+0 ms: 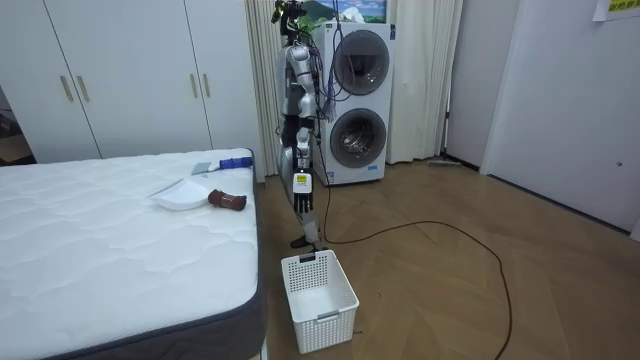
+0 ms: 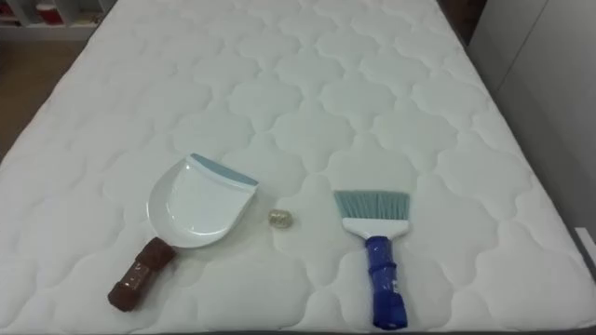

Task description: Clean bed

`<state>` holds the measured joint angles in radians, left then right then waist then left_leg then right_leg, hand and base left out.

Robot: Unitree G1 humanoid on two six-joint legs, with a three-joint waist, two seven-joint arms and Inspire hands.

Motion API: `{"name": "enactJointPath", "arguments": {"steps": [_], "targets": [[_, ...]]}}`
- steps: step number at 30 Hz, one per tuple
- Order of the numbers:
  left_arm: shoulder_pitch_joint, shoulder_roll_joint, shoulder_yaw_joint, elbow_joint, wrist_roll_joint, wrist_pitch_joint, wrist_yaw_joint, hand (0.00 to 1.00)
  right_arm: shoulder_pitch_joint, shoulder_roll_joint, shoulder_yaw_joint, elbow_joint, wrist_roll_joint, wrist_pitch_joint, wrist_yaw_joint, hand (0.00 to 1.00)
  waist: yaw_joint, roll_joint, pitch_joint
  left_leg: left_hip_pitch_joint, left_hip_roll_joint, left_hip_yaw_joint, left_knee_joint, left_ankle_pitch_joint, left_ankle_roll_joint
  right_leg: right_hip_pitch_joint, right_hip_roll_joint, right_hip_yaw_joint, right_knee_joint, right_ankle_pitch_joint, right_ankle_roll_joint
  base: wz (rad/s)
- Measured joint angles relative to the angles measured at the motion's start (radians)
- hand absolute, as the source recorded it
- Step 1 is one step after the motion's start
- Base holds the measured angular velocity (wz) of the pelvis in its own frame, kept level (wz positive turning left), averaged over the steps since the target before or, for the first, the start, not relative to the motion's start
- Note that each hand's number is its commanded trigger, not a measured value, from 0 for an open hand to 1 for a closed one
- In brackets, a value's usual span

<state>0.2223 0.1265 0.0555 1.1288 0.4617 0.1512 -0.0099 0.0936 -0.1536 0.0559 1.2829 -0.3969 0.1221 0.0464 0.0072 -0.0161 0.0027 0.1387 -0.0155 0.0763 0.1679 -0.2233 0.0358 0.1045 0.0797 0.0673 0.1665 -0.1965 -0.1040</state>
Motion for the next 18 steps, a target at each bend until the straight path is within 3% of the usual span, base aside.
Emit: {"name": "enactJointPath", "arguments": {"steps": [18], "targets": [[0.0, 0.0, 0.008, -0.002, 0.002, -0.01, 0.032, 0.0, -0.003, -0.002, -0.002, -0.001, 0.002, -0.01, -0.002, 0.0, 0.005, 0.004, -0.0003, 0.002, 0.001, 0.003, 0.0, 0.0, 0.0, 0.0, 0.0, 0.0, 0.004, 0.0, 0.0, 0.0]]}}
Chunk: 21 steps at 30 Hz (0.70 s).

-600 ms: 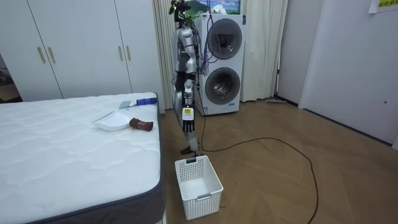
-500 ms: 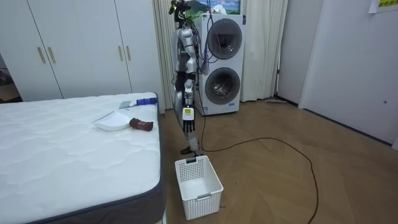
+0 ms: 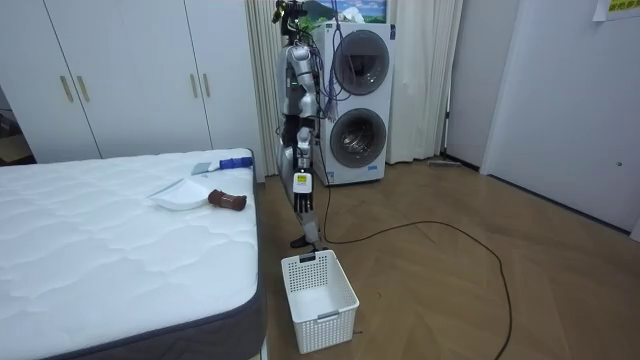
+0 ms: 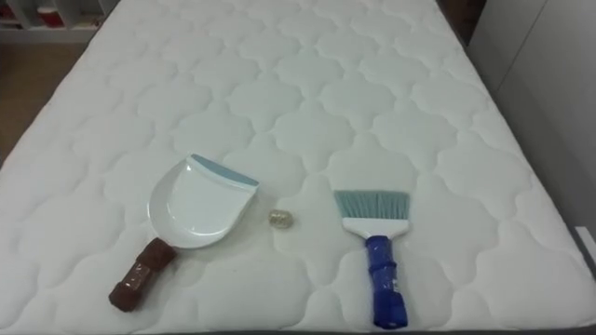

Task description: Clean bed

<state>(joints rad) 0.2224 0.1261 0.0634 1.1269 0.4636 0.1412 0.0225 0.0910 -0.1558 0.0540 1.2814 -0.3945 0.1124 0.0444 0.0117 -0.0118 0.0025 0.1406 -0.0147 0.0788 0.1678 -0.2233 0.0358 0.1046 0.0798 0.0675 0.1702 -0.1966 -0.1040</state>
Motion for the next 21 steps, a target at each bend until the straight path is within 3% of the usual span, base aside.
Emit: {"name": "enactJointPath", "arguments": {"steps": [6, 12, 16, 21], "targets": [[0.0, 0.0, 0.031, -0.04, -0.001, -0.035, 0.099, 0.0, -0.018, -0.001, 0.0, 0.007, 0.008, -0.047, -0.023, 0.0, -0.004, -0.003, 0.001, 0.0, 0.0, -0.003, 0.0, 0.0, 0.0, 0.001, 0.0, -0.003, -0.001, 0.0, 0.0, 0.01], [-0.002, 0.001, 0.061, -0.224, -0.002, -0.109, 0.251, 0.0, -0.021, -0.004, 0.001, -0.001, 0.051, -0.074, -0.056, 0.0, -0.004, 0.001, 0.0008, -0.008, -0.002, -0.014, 0.001, 0.0, 0.0, -0.002, -0.002, -0.017, -0.004, 0.0, 0.0, 0.06], [-0.02, 0.002, 0.062, -0.327, -0.001, -0.179, 0.361, 0.0, -0.024, -0.013, -0.027, -0.001, 0.06, -0.118, -0.063, 0.0, -0.006, 0.005, 0.0006, -0.009, -0.01, -0.025, -0.001, 0.0, 0.0, 0.002, -0.004, -0.027, -0.015, 0.001, 0.0, 0.04], [-0.025, 0.001, 0.056, -0.362, -0.001, -0.233, 0.446, 0.0, -0.023, -0.013, -0.039, 0.0, 0.08, -0.14, -0.075, 0.0, -0.006, 0.009, -0.0016, -0.009, -0.012, -0.027, -0.002, 0.0, 0.0, 0.003, -0.005, -0.026, -0.017, 0.001, 0.0, -0.01]]}}
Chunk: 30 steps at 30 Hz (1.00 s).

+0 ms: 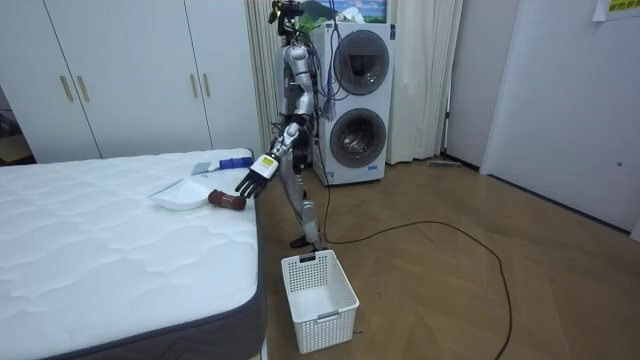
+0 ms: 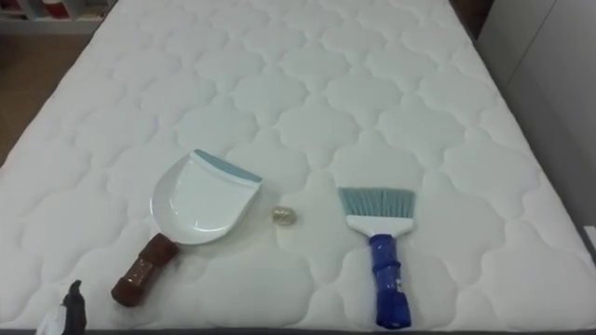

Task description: Clean bed

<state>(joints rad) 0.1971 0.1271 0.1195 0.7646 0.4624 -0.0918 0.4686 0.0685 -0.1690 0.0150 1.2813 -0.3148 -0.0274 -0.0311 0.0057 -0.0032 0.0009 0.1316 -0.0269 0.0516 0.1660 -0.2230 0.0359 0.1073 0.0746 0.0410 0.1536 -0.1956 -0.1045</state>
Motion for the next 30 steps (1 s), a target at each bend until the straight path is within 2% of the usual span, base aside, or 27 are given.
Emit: {"name": "enactJointPath", "arguments": {"steps": [3, 6, 8, 10, 22, 30], "targets": [[0.0, 0.0, -0.001, -0.026, -0.002, -0.013, 0.033, 0.0, 0.0, 0.0, 0.0, 0.0, -0.003, -0.007, 0.0, 0.0, -0.002, 0.0, -0.0004, 0.0, -0.001, -0.003, 0.0, 0.0, 0.0, 0.004, -0.001, -0.003, 0.002, 0.0, 0.0, 0.03], [-0.002, 0.001, -0.004, -0.09, -0.023, -0.045, 0.07, 0.0, -0.005, -0.001, 0.002, -0.001, 0.006, -0.01, 0.0, 0.0, 0.0, -0.001, -0.0002, 0.001, 0.0, -0.001, 0.0, 0.0, 0.0, 0.005, -0.002, -0.005, 0.003, 0.0, 0.0, 0.0], [-0.013, 0.004, -0.004, -0.11, -0.038, -0.075, 0.102, 0.0, -0.011, 0.0, 0.004, -0.003, 0.013, -0.025, 0.001, 0.0, -0.001, -0.002, 0.0002, 0.002, 0.0, 0.002, -0.001, 0.0, 0.0, 0.006, -0.002, -0.004, 0.002, 0.0, 0.0, 0.0], [-0.025, 0.005, -0.005, -0.11, -0.038, -0.082, 0.114, 0.0, -0.012, 0.0, 0.007, -0.003, 0.014, -0.029, 0.001, 0.0, -0.002, -0.002, 0.0003, 0.002, 0.0, 0.002, -0.001, 0.0, 0.0, 0.008, -0.002, -0.004, 0.0, 0.0, 0.0, 0.0], [-0.046, 0.036, -0.045, -0.137, -0.04, -0.093, 0.115, 0.0, 0.003, -0.002, 0.013, 0.002, -0.002, -0.014, 0.025, 0.0, -0.029, -0.003, 0.0015, -0.018, -0.001, -0.002, -0.001, 0.0, 0.0, -0.017, -0.002, -0.008, 0.009, 0.0, 0.0, 0.01], [-0.078, 0.038, -0.062, -0.092, -0.039, -0.092, 0.076, 0.0, 0.001, -0.003, 0.042, 0.008, 0.014, 0.005, 0.035, 0.0, -0.03, 0.001, -0.0005, -0.065, -0.001, -0.001, 0.006, 0.0, 0.001, -0.066, -0.002, -0.012, 0.02, 0.001, 0.001, 0.01]]}}
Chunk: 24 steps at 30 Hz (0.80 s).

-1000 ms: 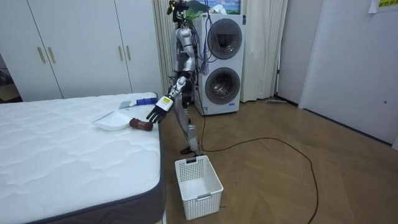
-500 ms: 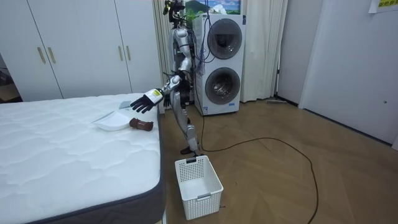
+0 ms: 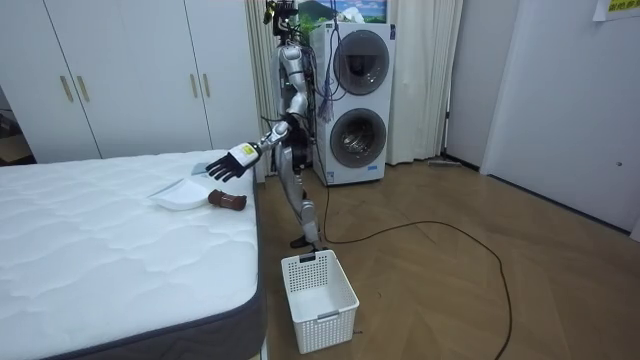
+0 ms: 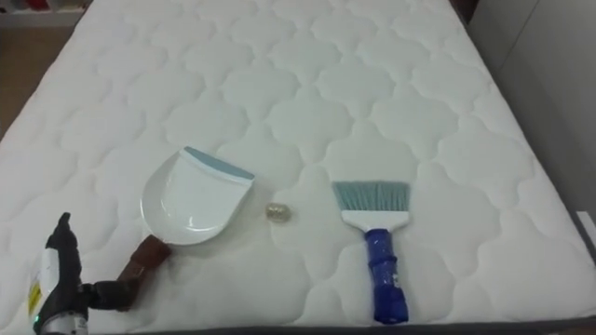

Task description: Clean bed

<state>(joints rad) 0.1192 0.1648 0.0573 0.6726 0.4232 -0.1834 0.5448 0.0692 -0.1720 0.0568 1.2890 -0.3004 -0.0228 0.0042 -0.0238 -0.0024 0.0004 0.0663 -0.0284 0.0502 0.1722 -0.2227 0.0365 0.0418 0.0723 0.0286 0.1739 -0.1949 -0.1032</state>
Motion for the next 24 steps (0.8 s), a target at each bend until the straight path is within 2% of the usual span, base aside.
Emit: {"name": "enactJointPath", "arguments": {"steps": [2, 6, 12, 13, 14, 17, 24], "targets": [[-0.019, 0.006, -0.004, 0.033, -0.007, 0.004, -0.011, 0.0, -0.003, -0.001, 0.0, 0.0, 0.001, 0.003, 0.0, 0.0, -0.001, 0.006, -0.0021, -0.022, 0.0, 0.0, 0.005, 0.001, 0.001, -0.024, 0.0, 0.001, 0.01, 0.0, 0.0, 0.02], [-0.056, 0.006, -0.027, 0.074, -0.043, 0.013, -0.015, 0.0, -0.016, -0.001, 0.003, 0.0, 0.024, 0.01, -0.002, 0.0, -0.001, 0.017, 0.0018, -0.048, 0.0, 0.0, 0.014, 0.001, 0.002, -0.047, -0.001, -0.001, 0.014, 0.002, 0.002, 0.0], [-0.108, 0.006, -0.034, 0.125, -0.042, 0.023, -0.017, 0.0, -0.05, -0.001, 0.003, 0.032, 0.026, 0.012, -0.015, 0.0, -0.026, 0.024, 0.0025, -0.086, 0.001, 0.003, 0.015, 0.007, 0.004, -0.097, -0.002, -0.005, 0.05, 0.002, 0.002, -0.01], [-0.122, 0.006, -0.038, 0.145, -0.043, 0.024, -0.017, 0.0, -0.058, -0.001, 0.003, 0.031, 0.026, 0.011, -0.015, 0.0, -0.028, 0.024, 0.0037, -0.091, 0.001, 0.004, 0.016, 0.007, 0.004, -0.1, -0.002, -0.005, 0.05, 0.002, 0.002, -0.06], [-0.133, 0.006, -0.043, 0.161, -0.051, 0.024, -0.017, 0.0, -0.068, -0.001, 0.003, 0.032, 0.027, 0.011, -0.016, 0.0, -0.03, 0.025, 0.0101, -0.094, 0.001, 0.004, 0.016, 0.007, 0.004, -0.102, -0.002, -0.006, 0.05, 0.002, 0.002, -0.03], [-0.168, 0.006, -0.049, 0.22, -0.061, 0.023, -0.016, 0.0, -0.085, -0.001, 0.003, 0.032, 0.027, 0.006, -0.022, 0.0, -0.042, 0.024, 0.0119, -0.118, 0.001, 0.004, 0.017, 0.007, 0.004, -0.126, -0.002, -0.006, 0.051, 0.002, 0.002, 0.0], [-0.175, 0.006, -0.063, 0.27, -0.072, 0.023, -0.016, 0.0, -0.104, -0.001, 0.01, 0.032, 0.079, -0.003, -0.043, 0.0, -0.052, 0.023, 0.0125, -0.136, 0.007, 0.004, 0.018, 0.007, 0.004, -0.146, -0.002, -0.01, 0.051, 0.002, 0.002, 0.0]]}}
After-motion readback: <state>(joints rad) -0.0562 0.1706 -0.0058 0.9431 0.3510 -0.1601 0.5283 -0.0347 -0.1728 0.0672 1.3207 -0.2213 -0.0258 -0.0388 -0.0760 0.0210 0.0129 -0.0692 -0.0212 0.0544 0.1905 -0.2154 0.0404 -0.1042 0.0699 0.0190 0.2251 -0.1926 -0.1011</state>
